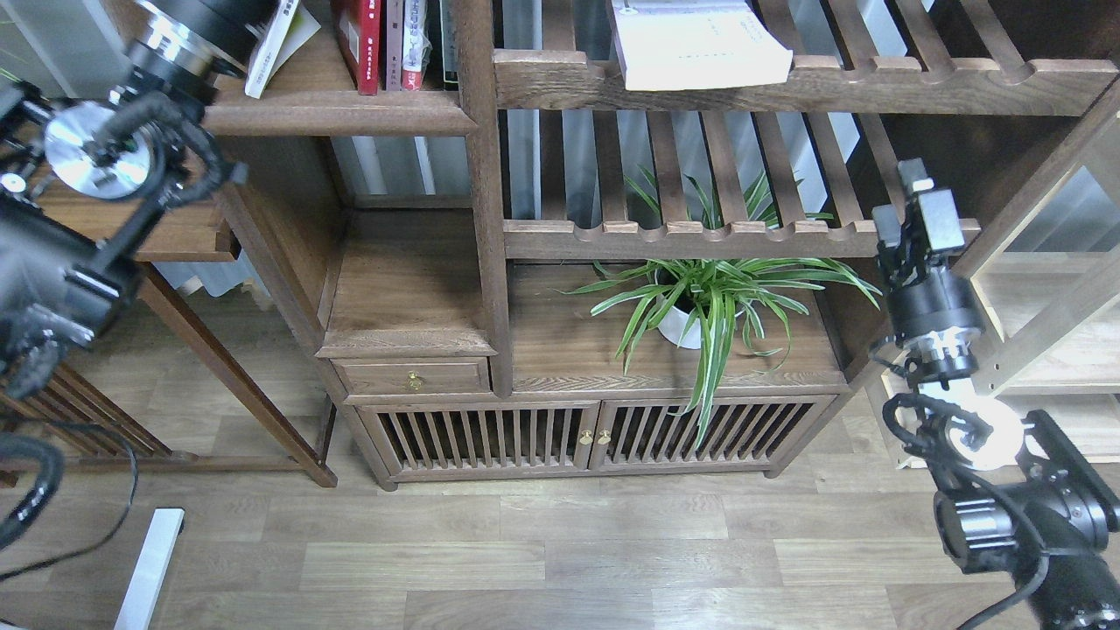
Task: Organize books on shelf
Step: 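Withdraw the left arm and raise the right gripper toward the white book, then grasp the white book on the top shelf with the right gripper, then pull the white book out and down with the right gripper, then grasp the white book's top edge with the left gripper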
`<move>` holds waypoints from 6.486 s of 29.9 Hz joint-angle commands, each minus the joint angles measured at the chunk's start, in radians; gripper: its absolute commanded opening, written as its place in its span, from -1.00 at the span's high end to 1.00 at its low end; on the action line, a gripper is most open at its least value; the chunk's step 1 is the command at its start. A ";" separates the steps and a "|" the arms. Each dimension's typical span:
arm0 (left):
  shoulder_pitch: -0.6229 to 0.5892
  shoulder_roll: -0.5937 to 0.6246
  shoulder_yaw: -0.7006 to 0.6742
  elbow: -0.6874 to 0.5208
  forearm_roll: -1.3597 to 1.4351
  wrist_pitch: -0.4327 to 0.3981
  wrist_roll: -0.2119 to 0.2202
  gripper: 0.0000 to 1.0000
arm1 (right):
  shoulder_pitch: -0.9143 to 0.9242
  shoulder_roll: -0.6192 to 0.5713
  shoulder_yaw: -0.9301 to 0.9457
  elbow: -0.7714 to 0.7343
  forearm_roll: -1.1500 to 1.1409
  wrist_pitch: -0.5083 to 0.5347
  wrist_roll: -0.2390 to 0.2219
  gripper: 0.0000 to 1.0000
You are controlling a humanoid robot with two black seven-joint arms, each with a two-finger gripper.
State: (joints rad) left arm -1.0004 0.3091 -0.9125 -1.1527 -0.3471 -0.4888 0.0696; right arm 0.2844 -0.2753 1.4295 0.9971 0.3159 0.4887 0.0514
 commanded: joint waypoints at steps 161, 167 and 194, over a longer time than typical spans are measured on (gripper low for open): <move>0.123 -0.309 0.072 0.050 0.003 0.000 0.164 -0.82 | -0.054 0.191 -0.113 0.322 0.035 0.000 0.001 0.98; 0.106 -0.309 0.066 0.076 0.011 0.000 0.203 -0.79 | -0.054 0.194 -0.112 0.325 0.035 0.000 0.001 0.97; -0.015 -0.309 0.047 0.235 -0.042 0.144 0.235 -0.75 | -0.031 0.266 -0.170 0.325 0.032 0.000 0.001 0.97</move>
State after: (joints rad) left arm -1.0031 0.0005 -0.8644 -0.9251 -0.3626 -0.3453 0.2771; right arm 0.2501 -0.0142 1.2895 1.3224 0.3487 0.4887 0.0526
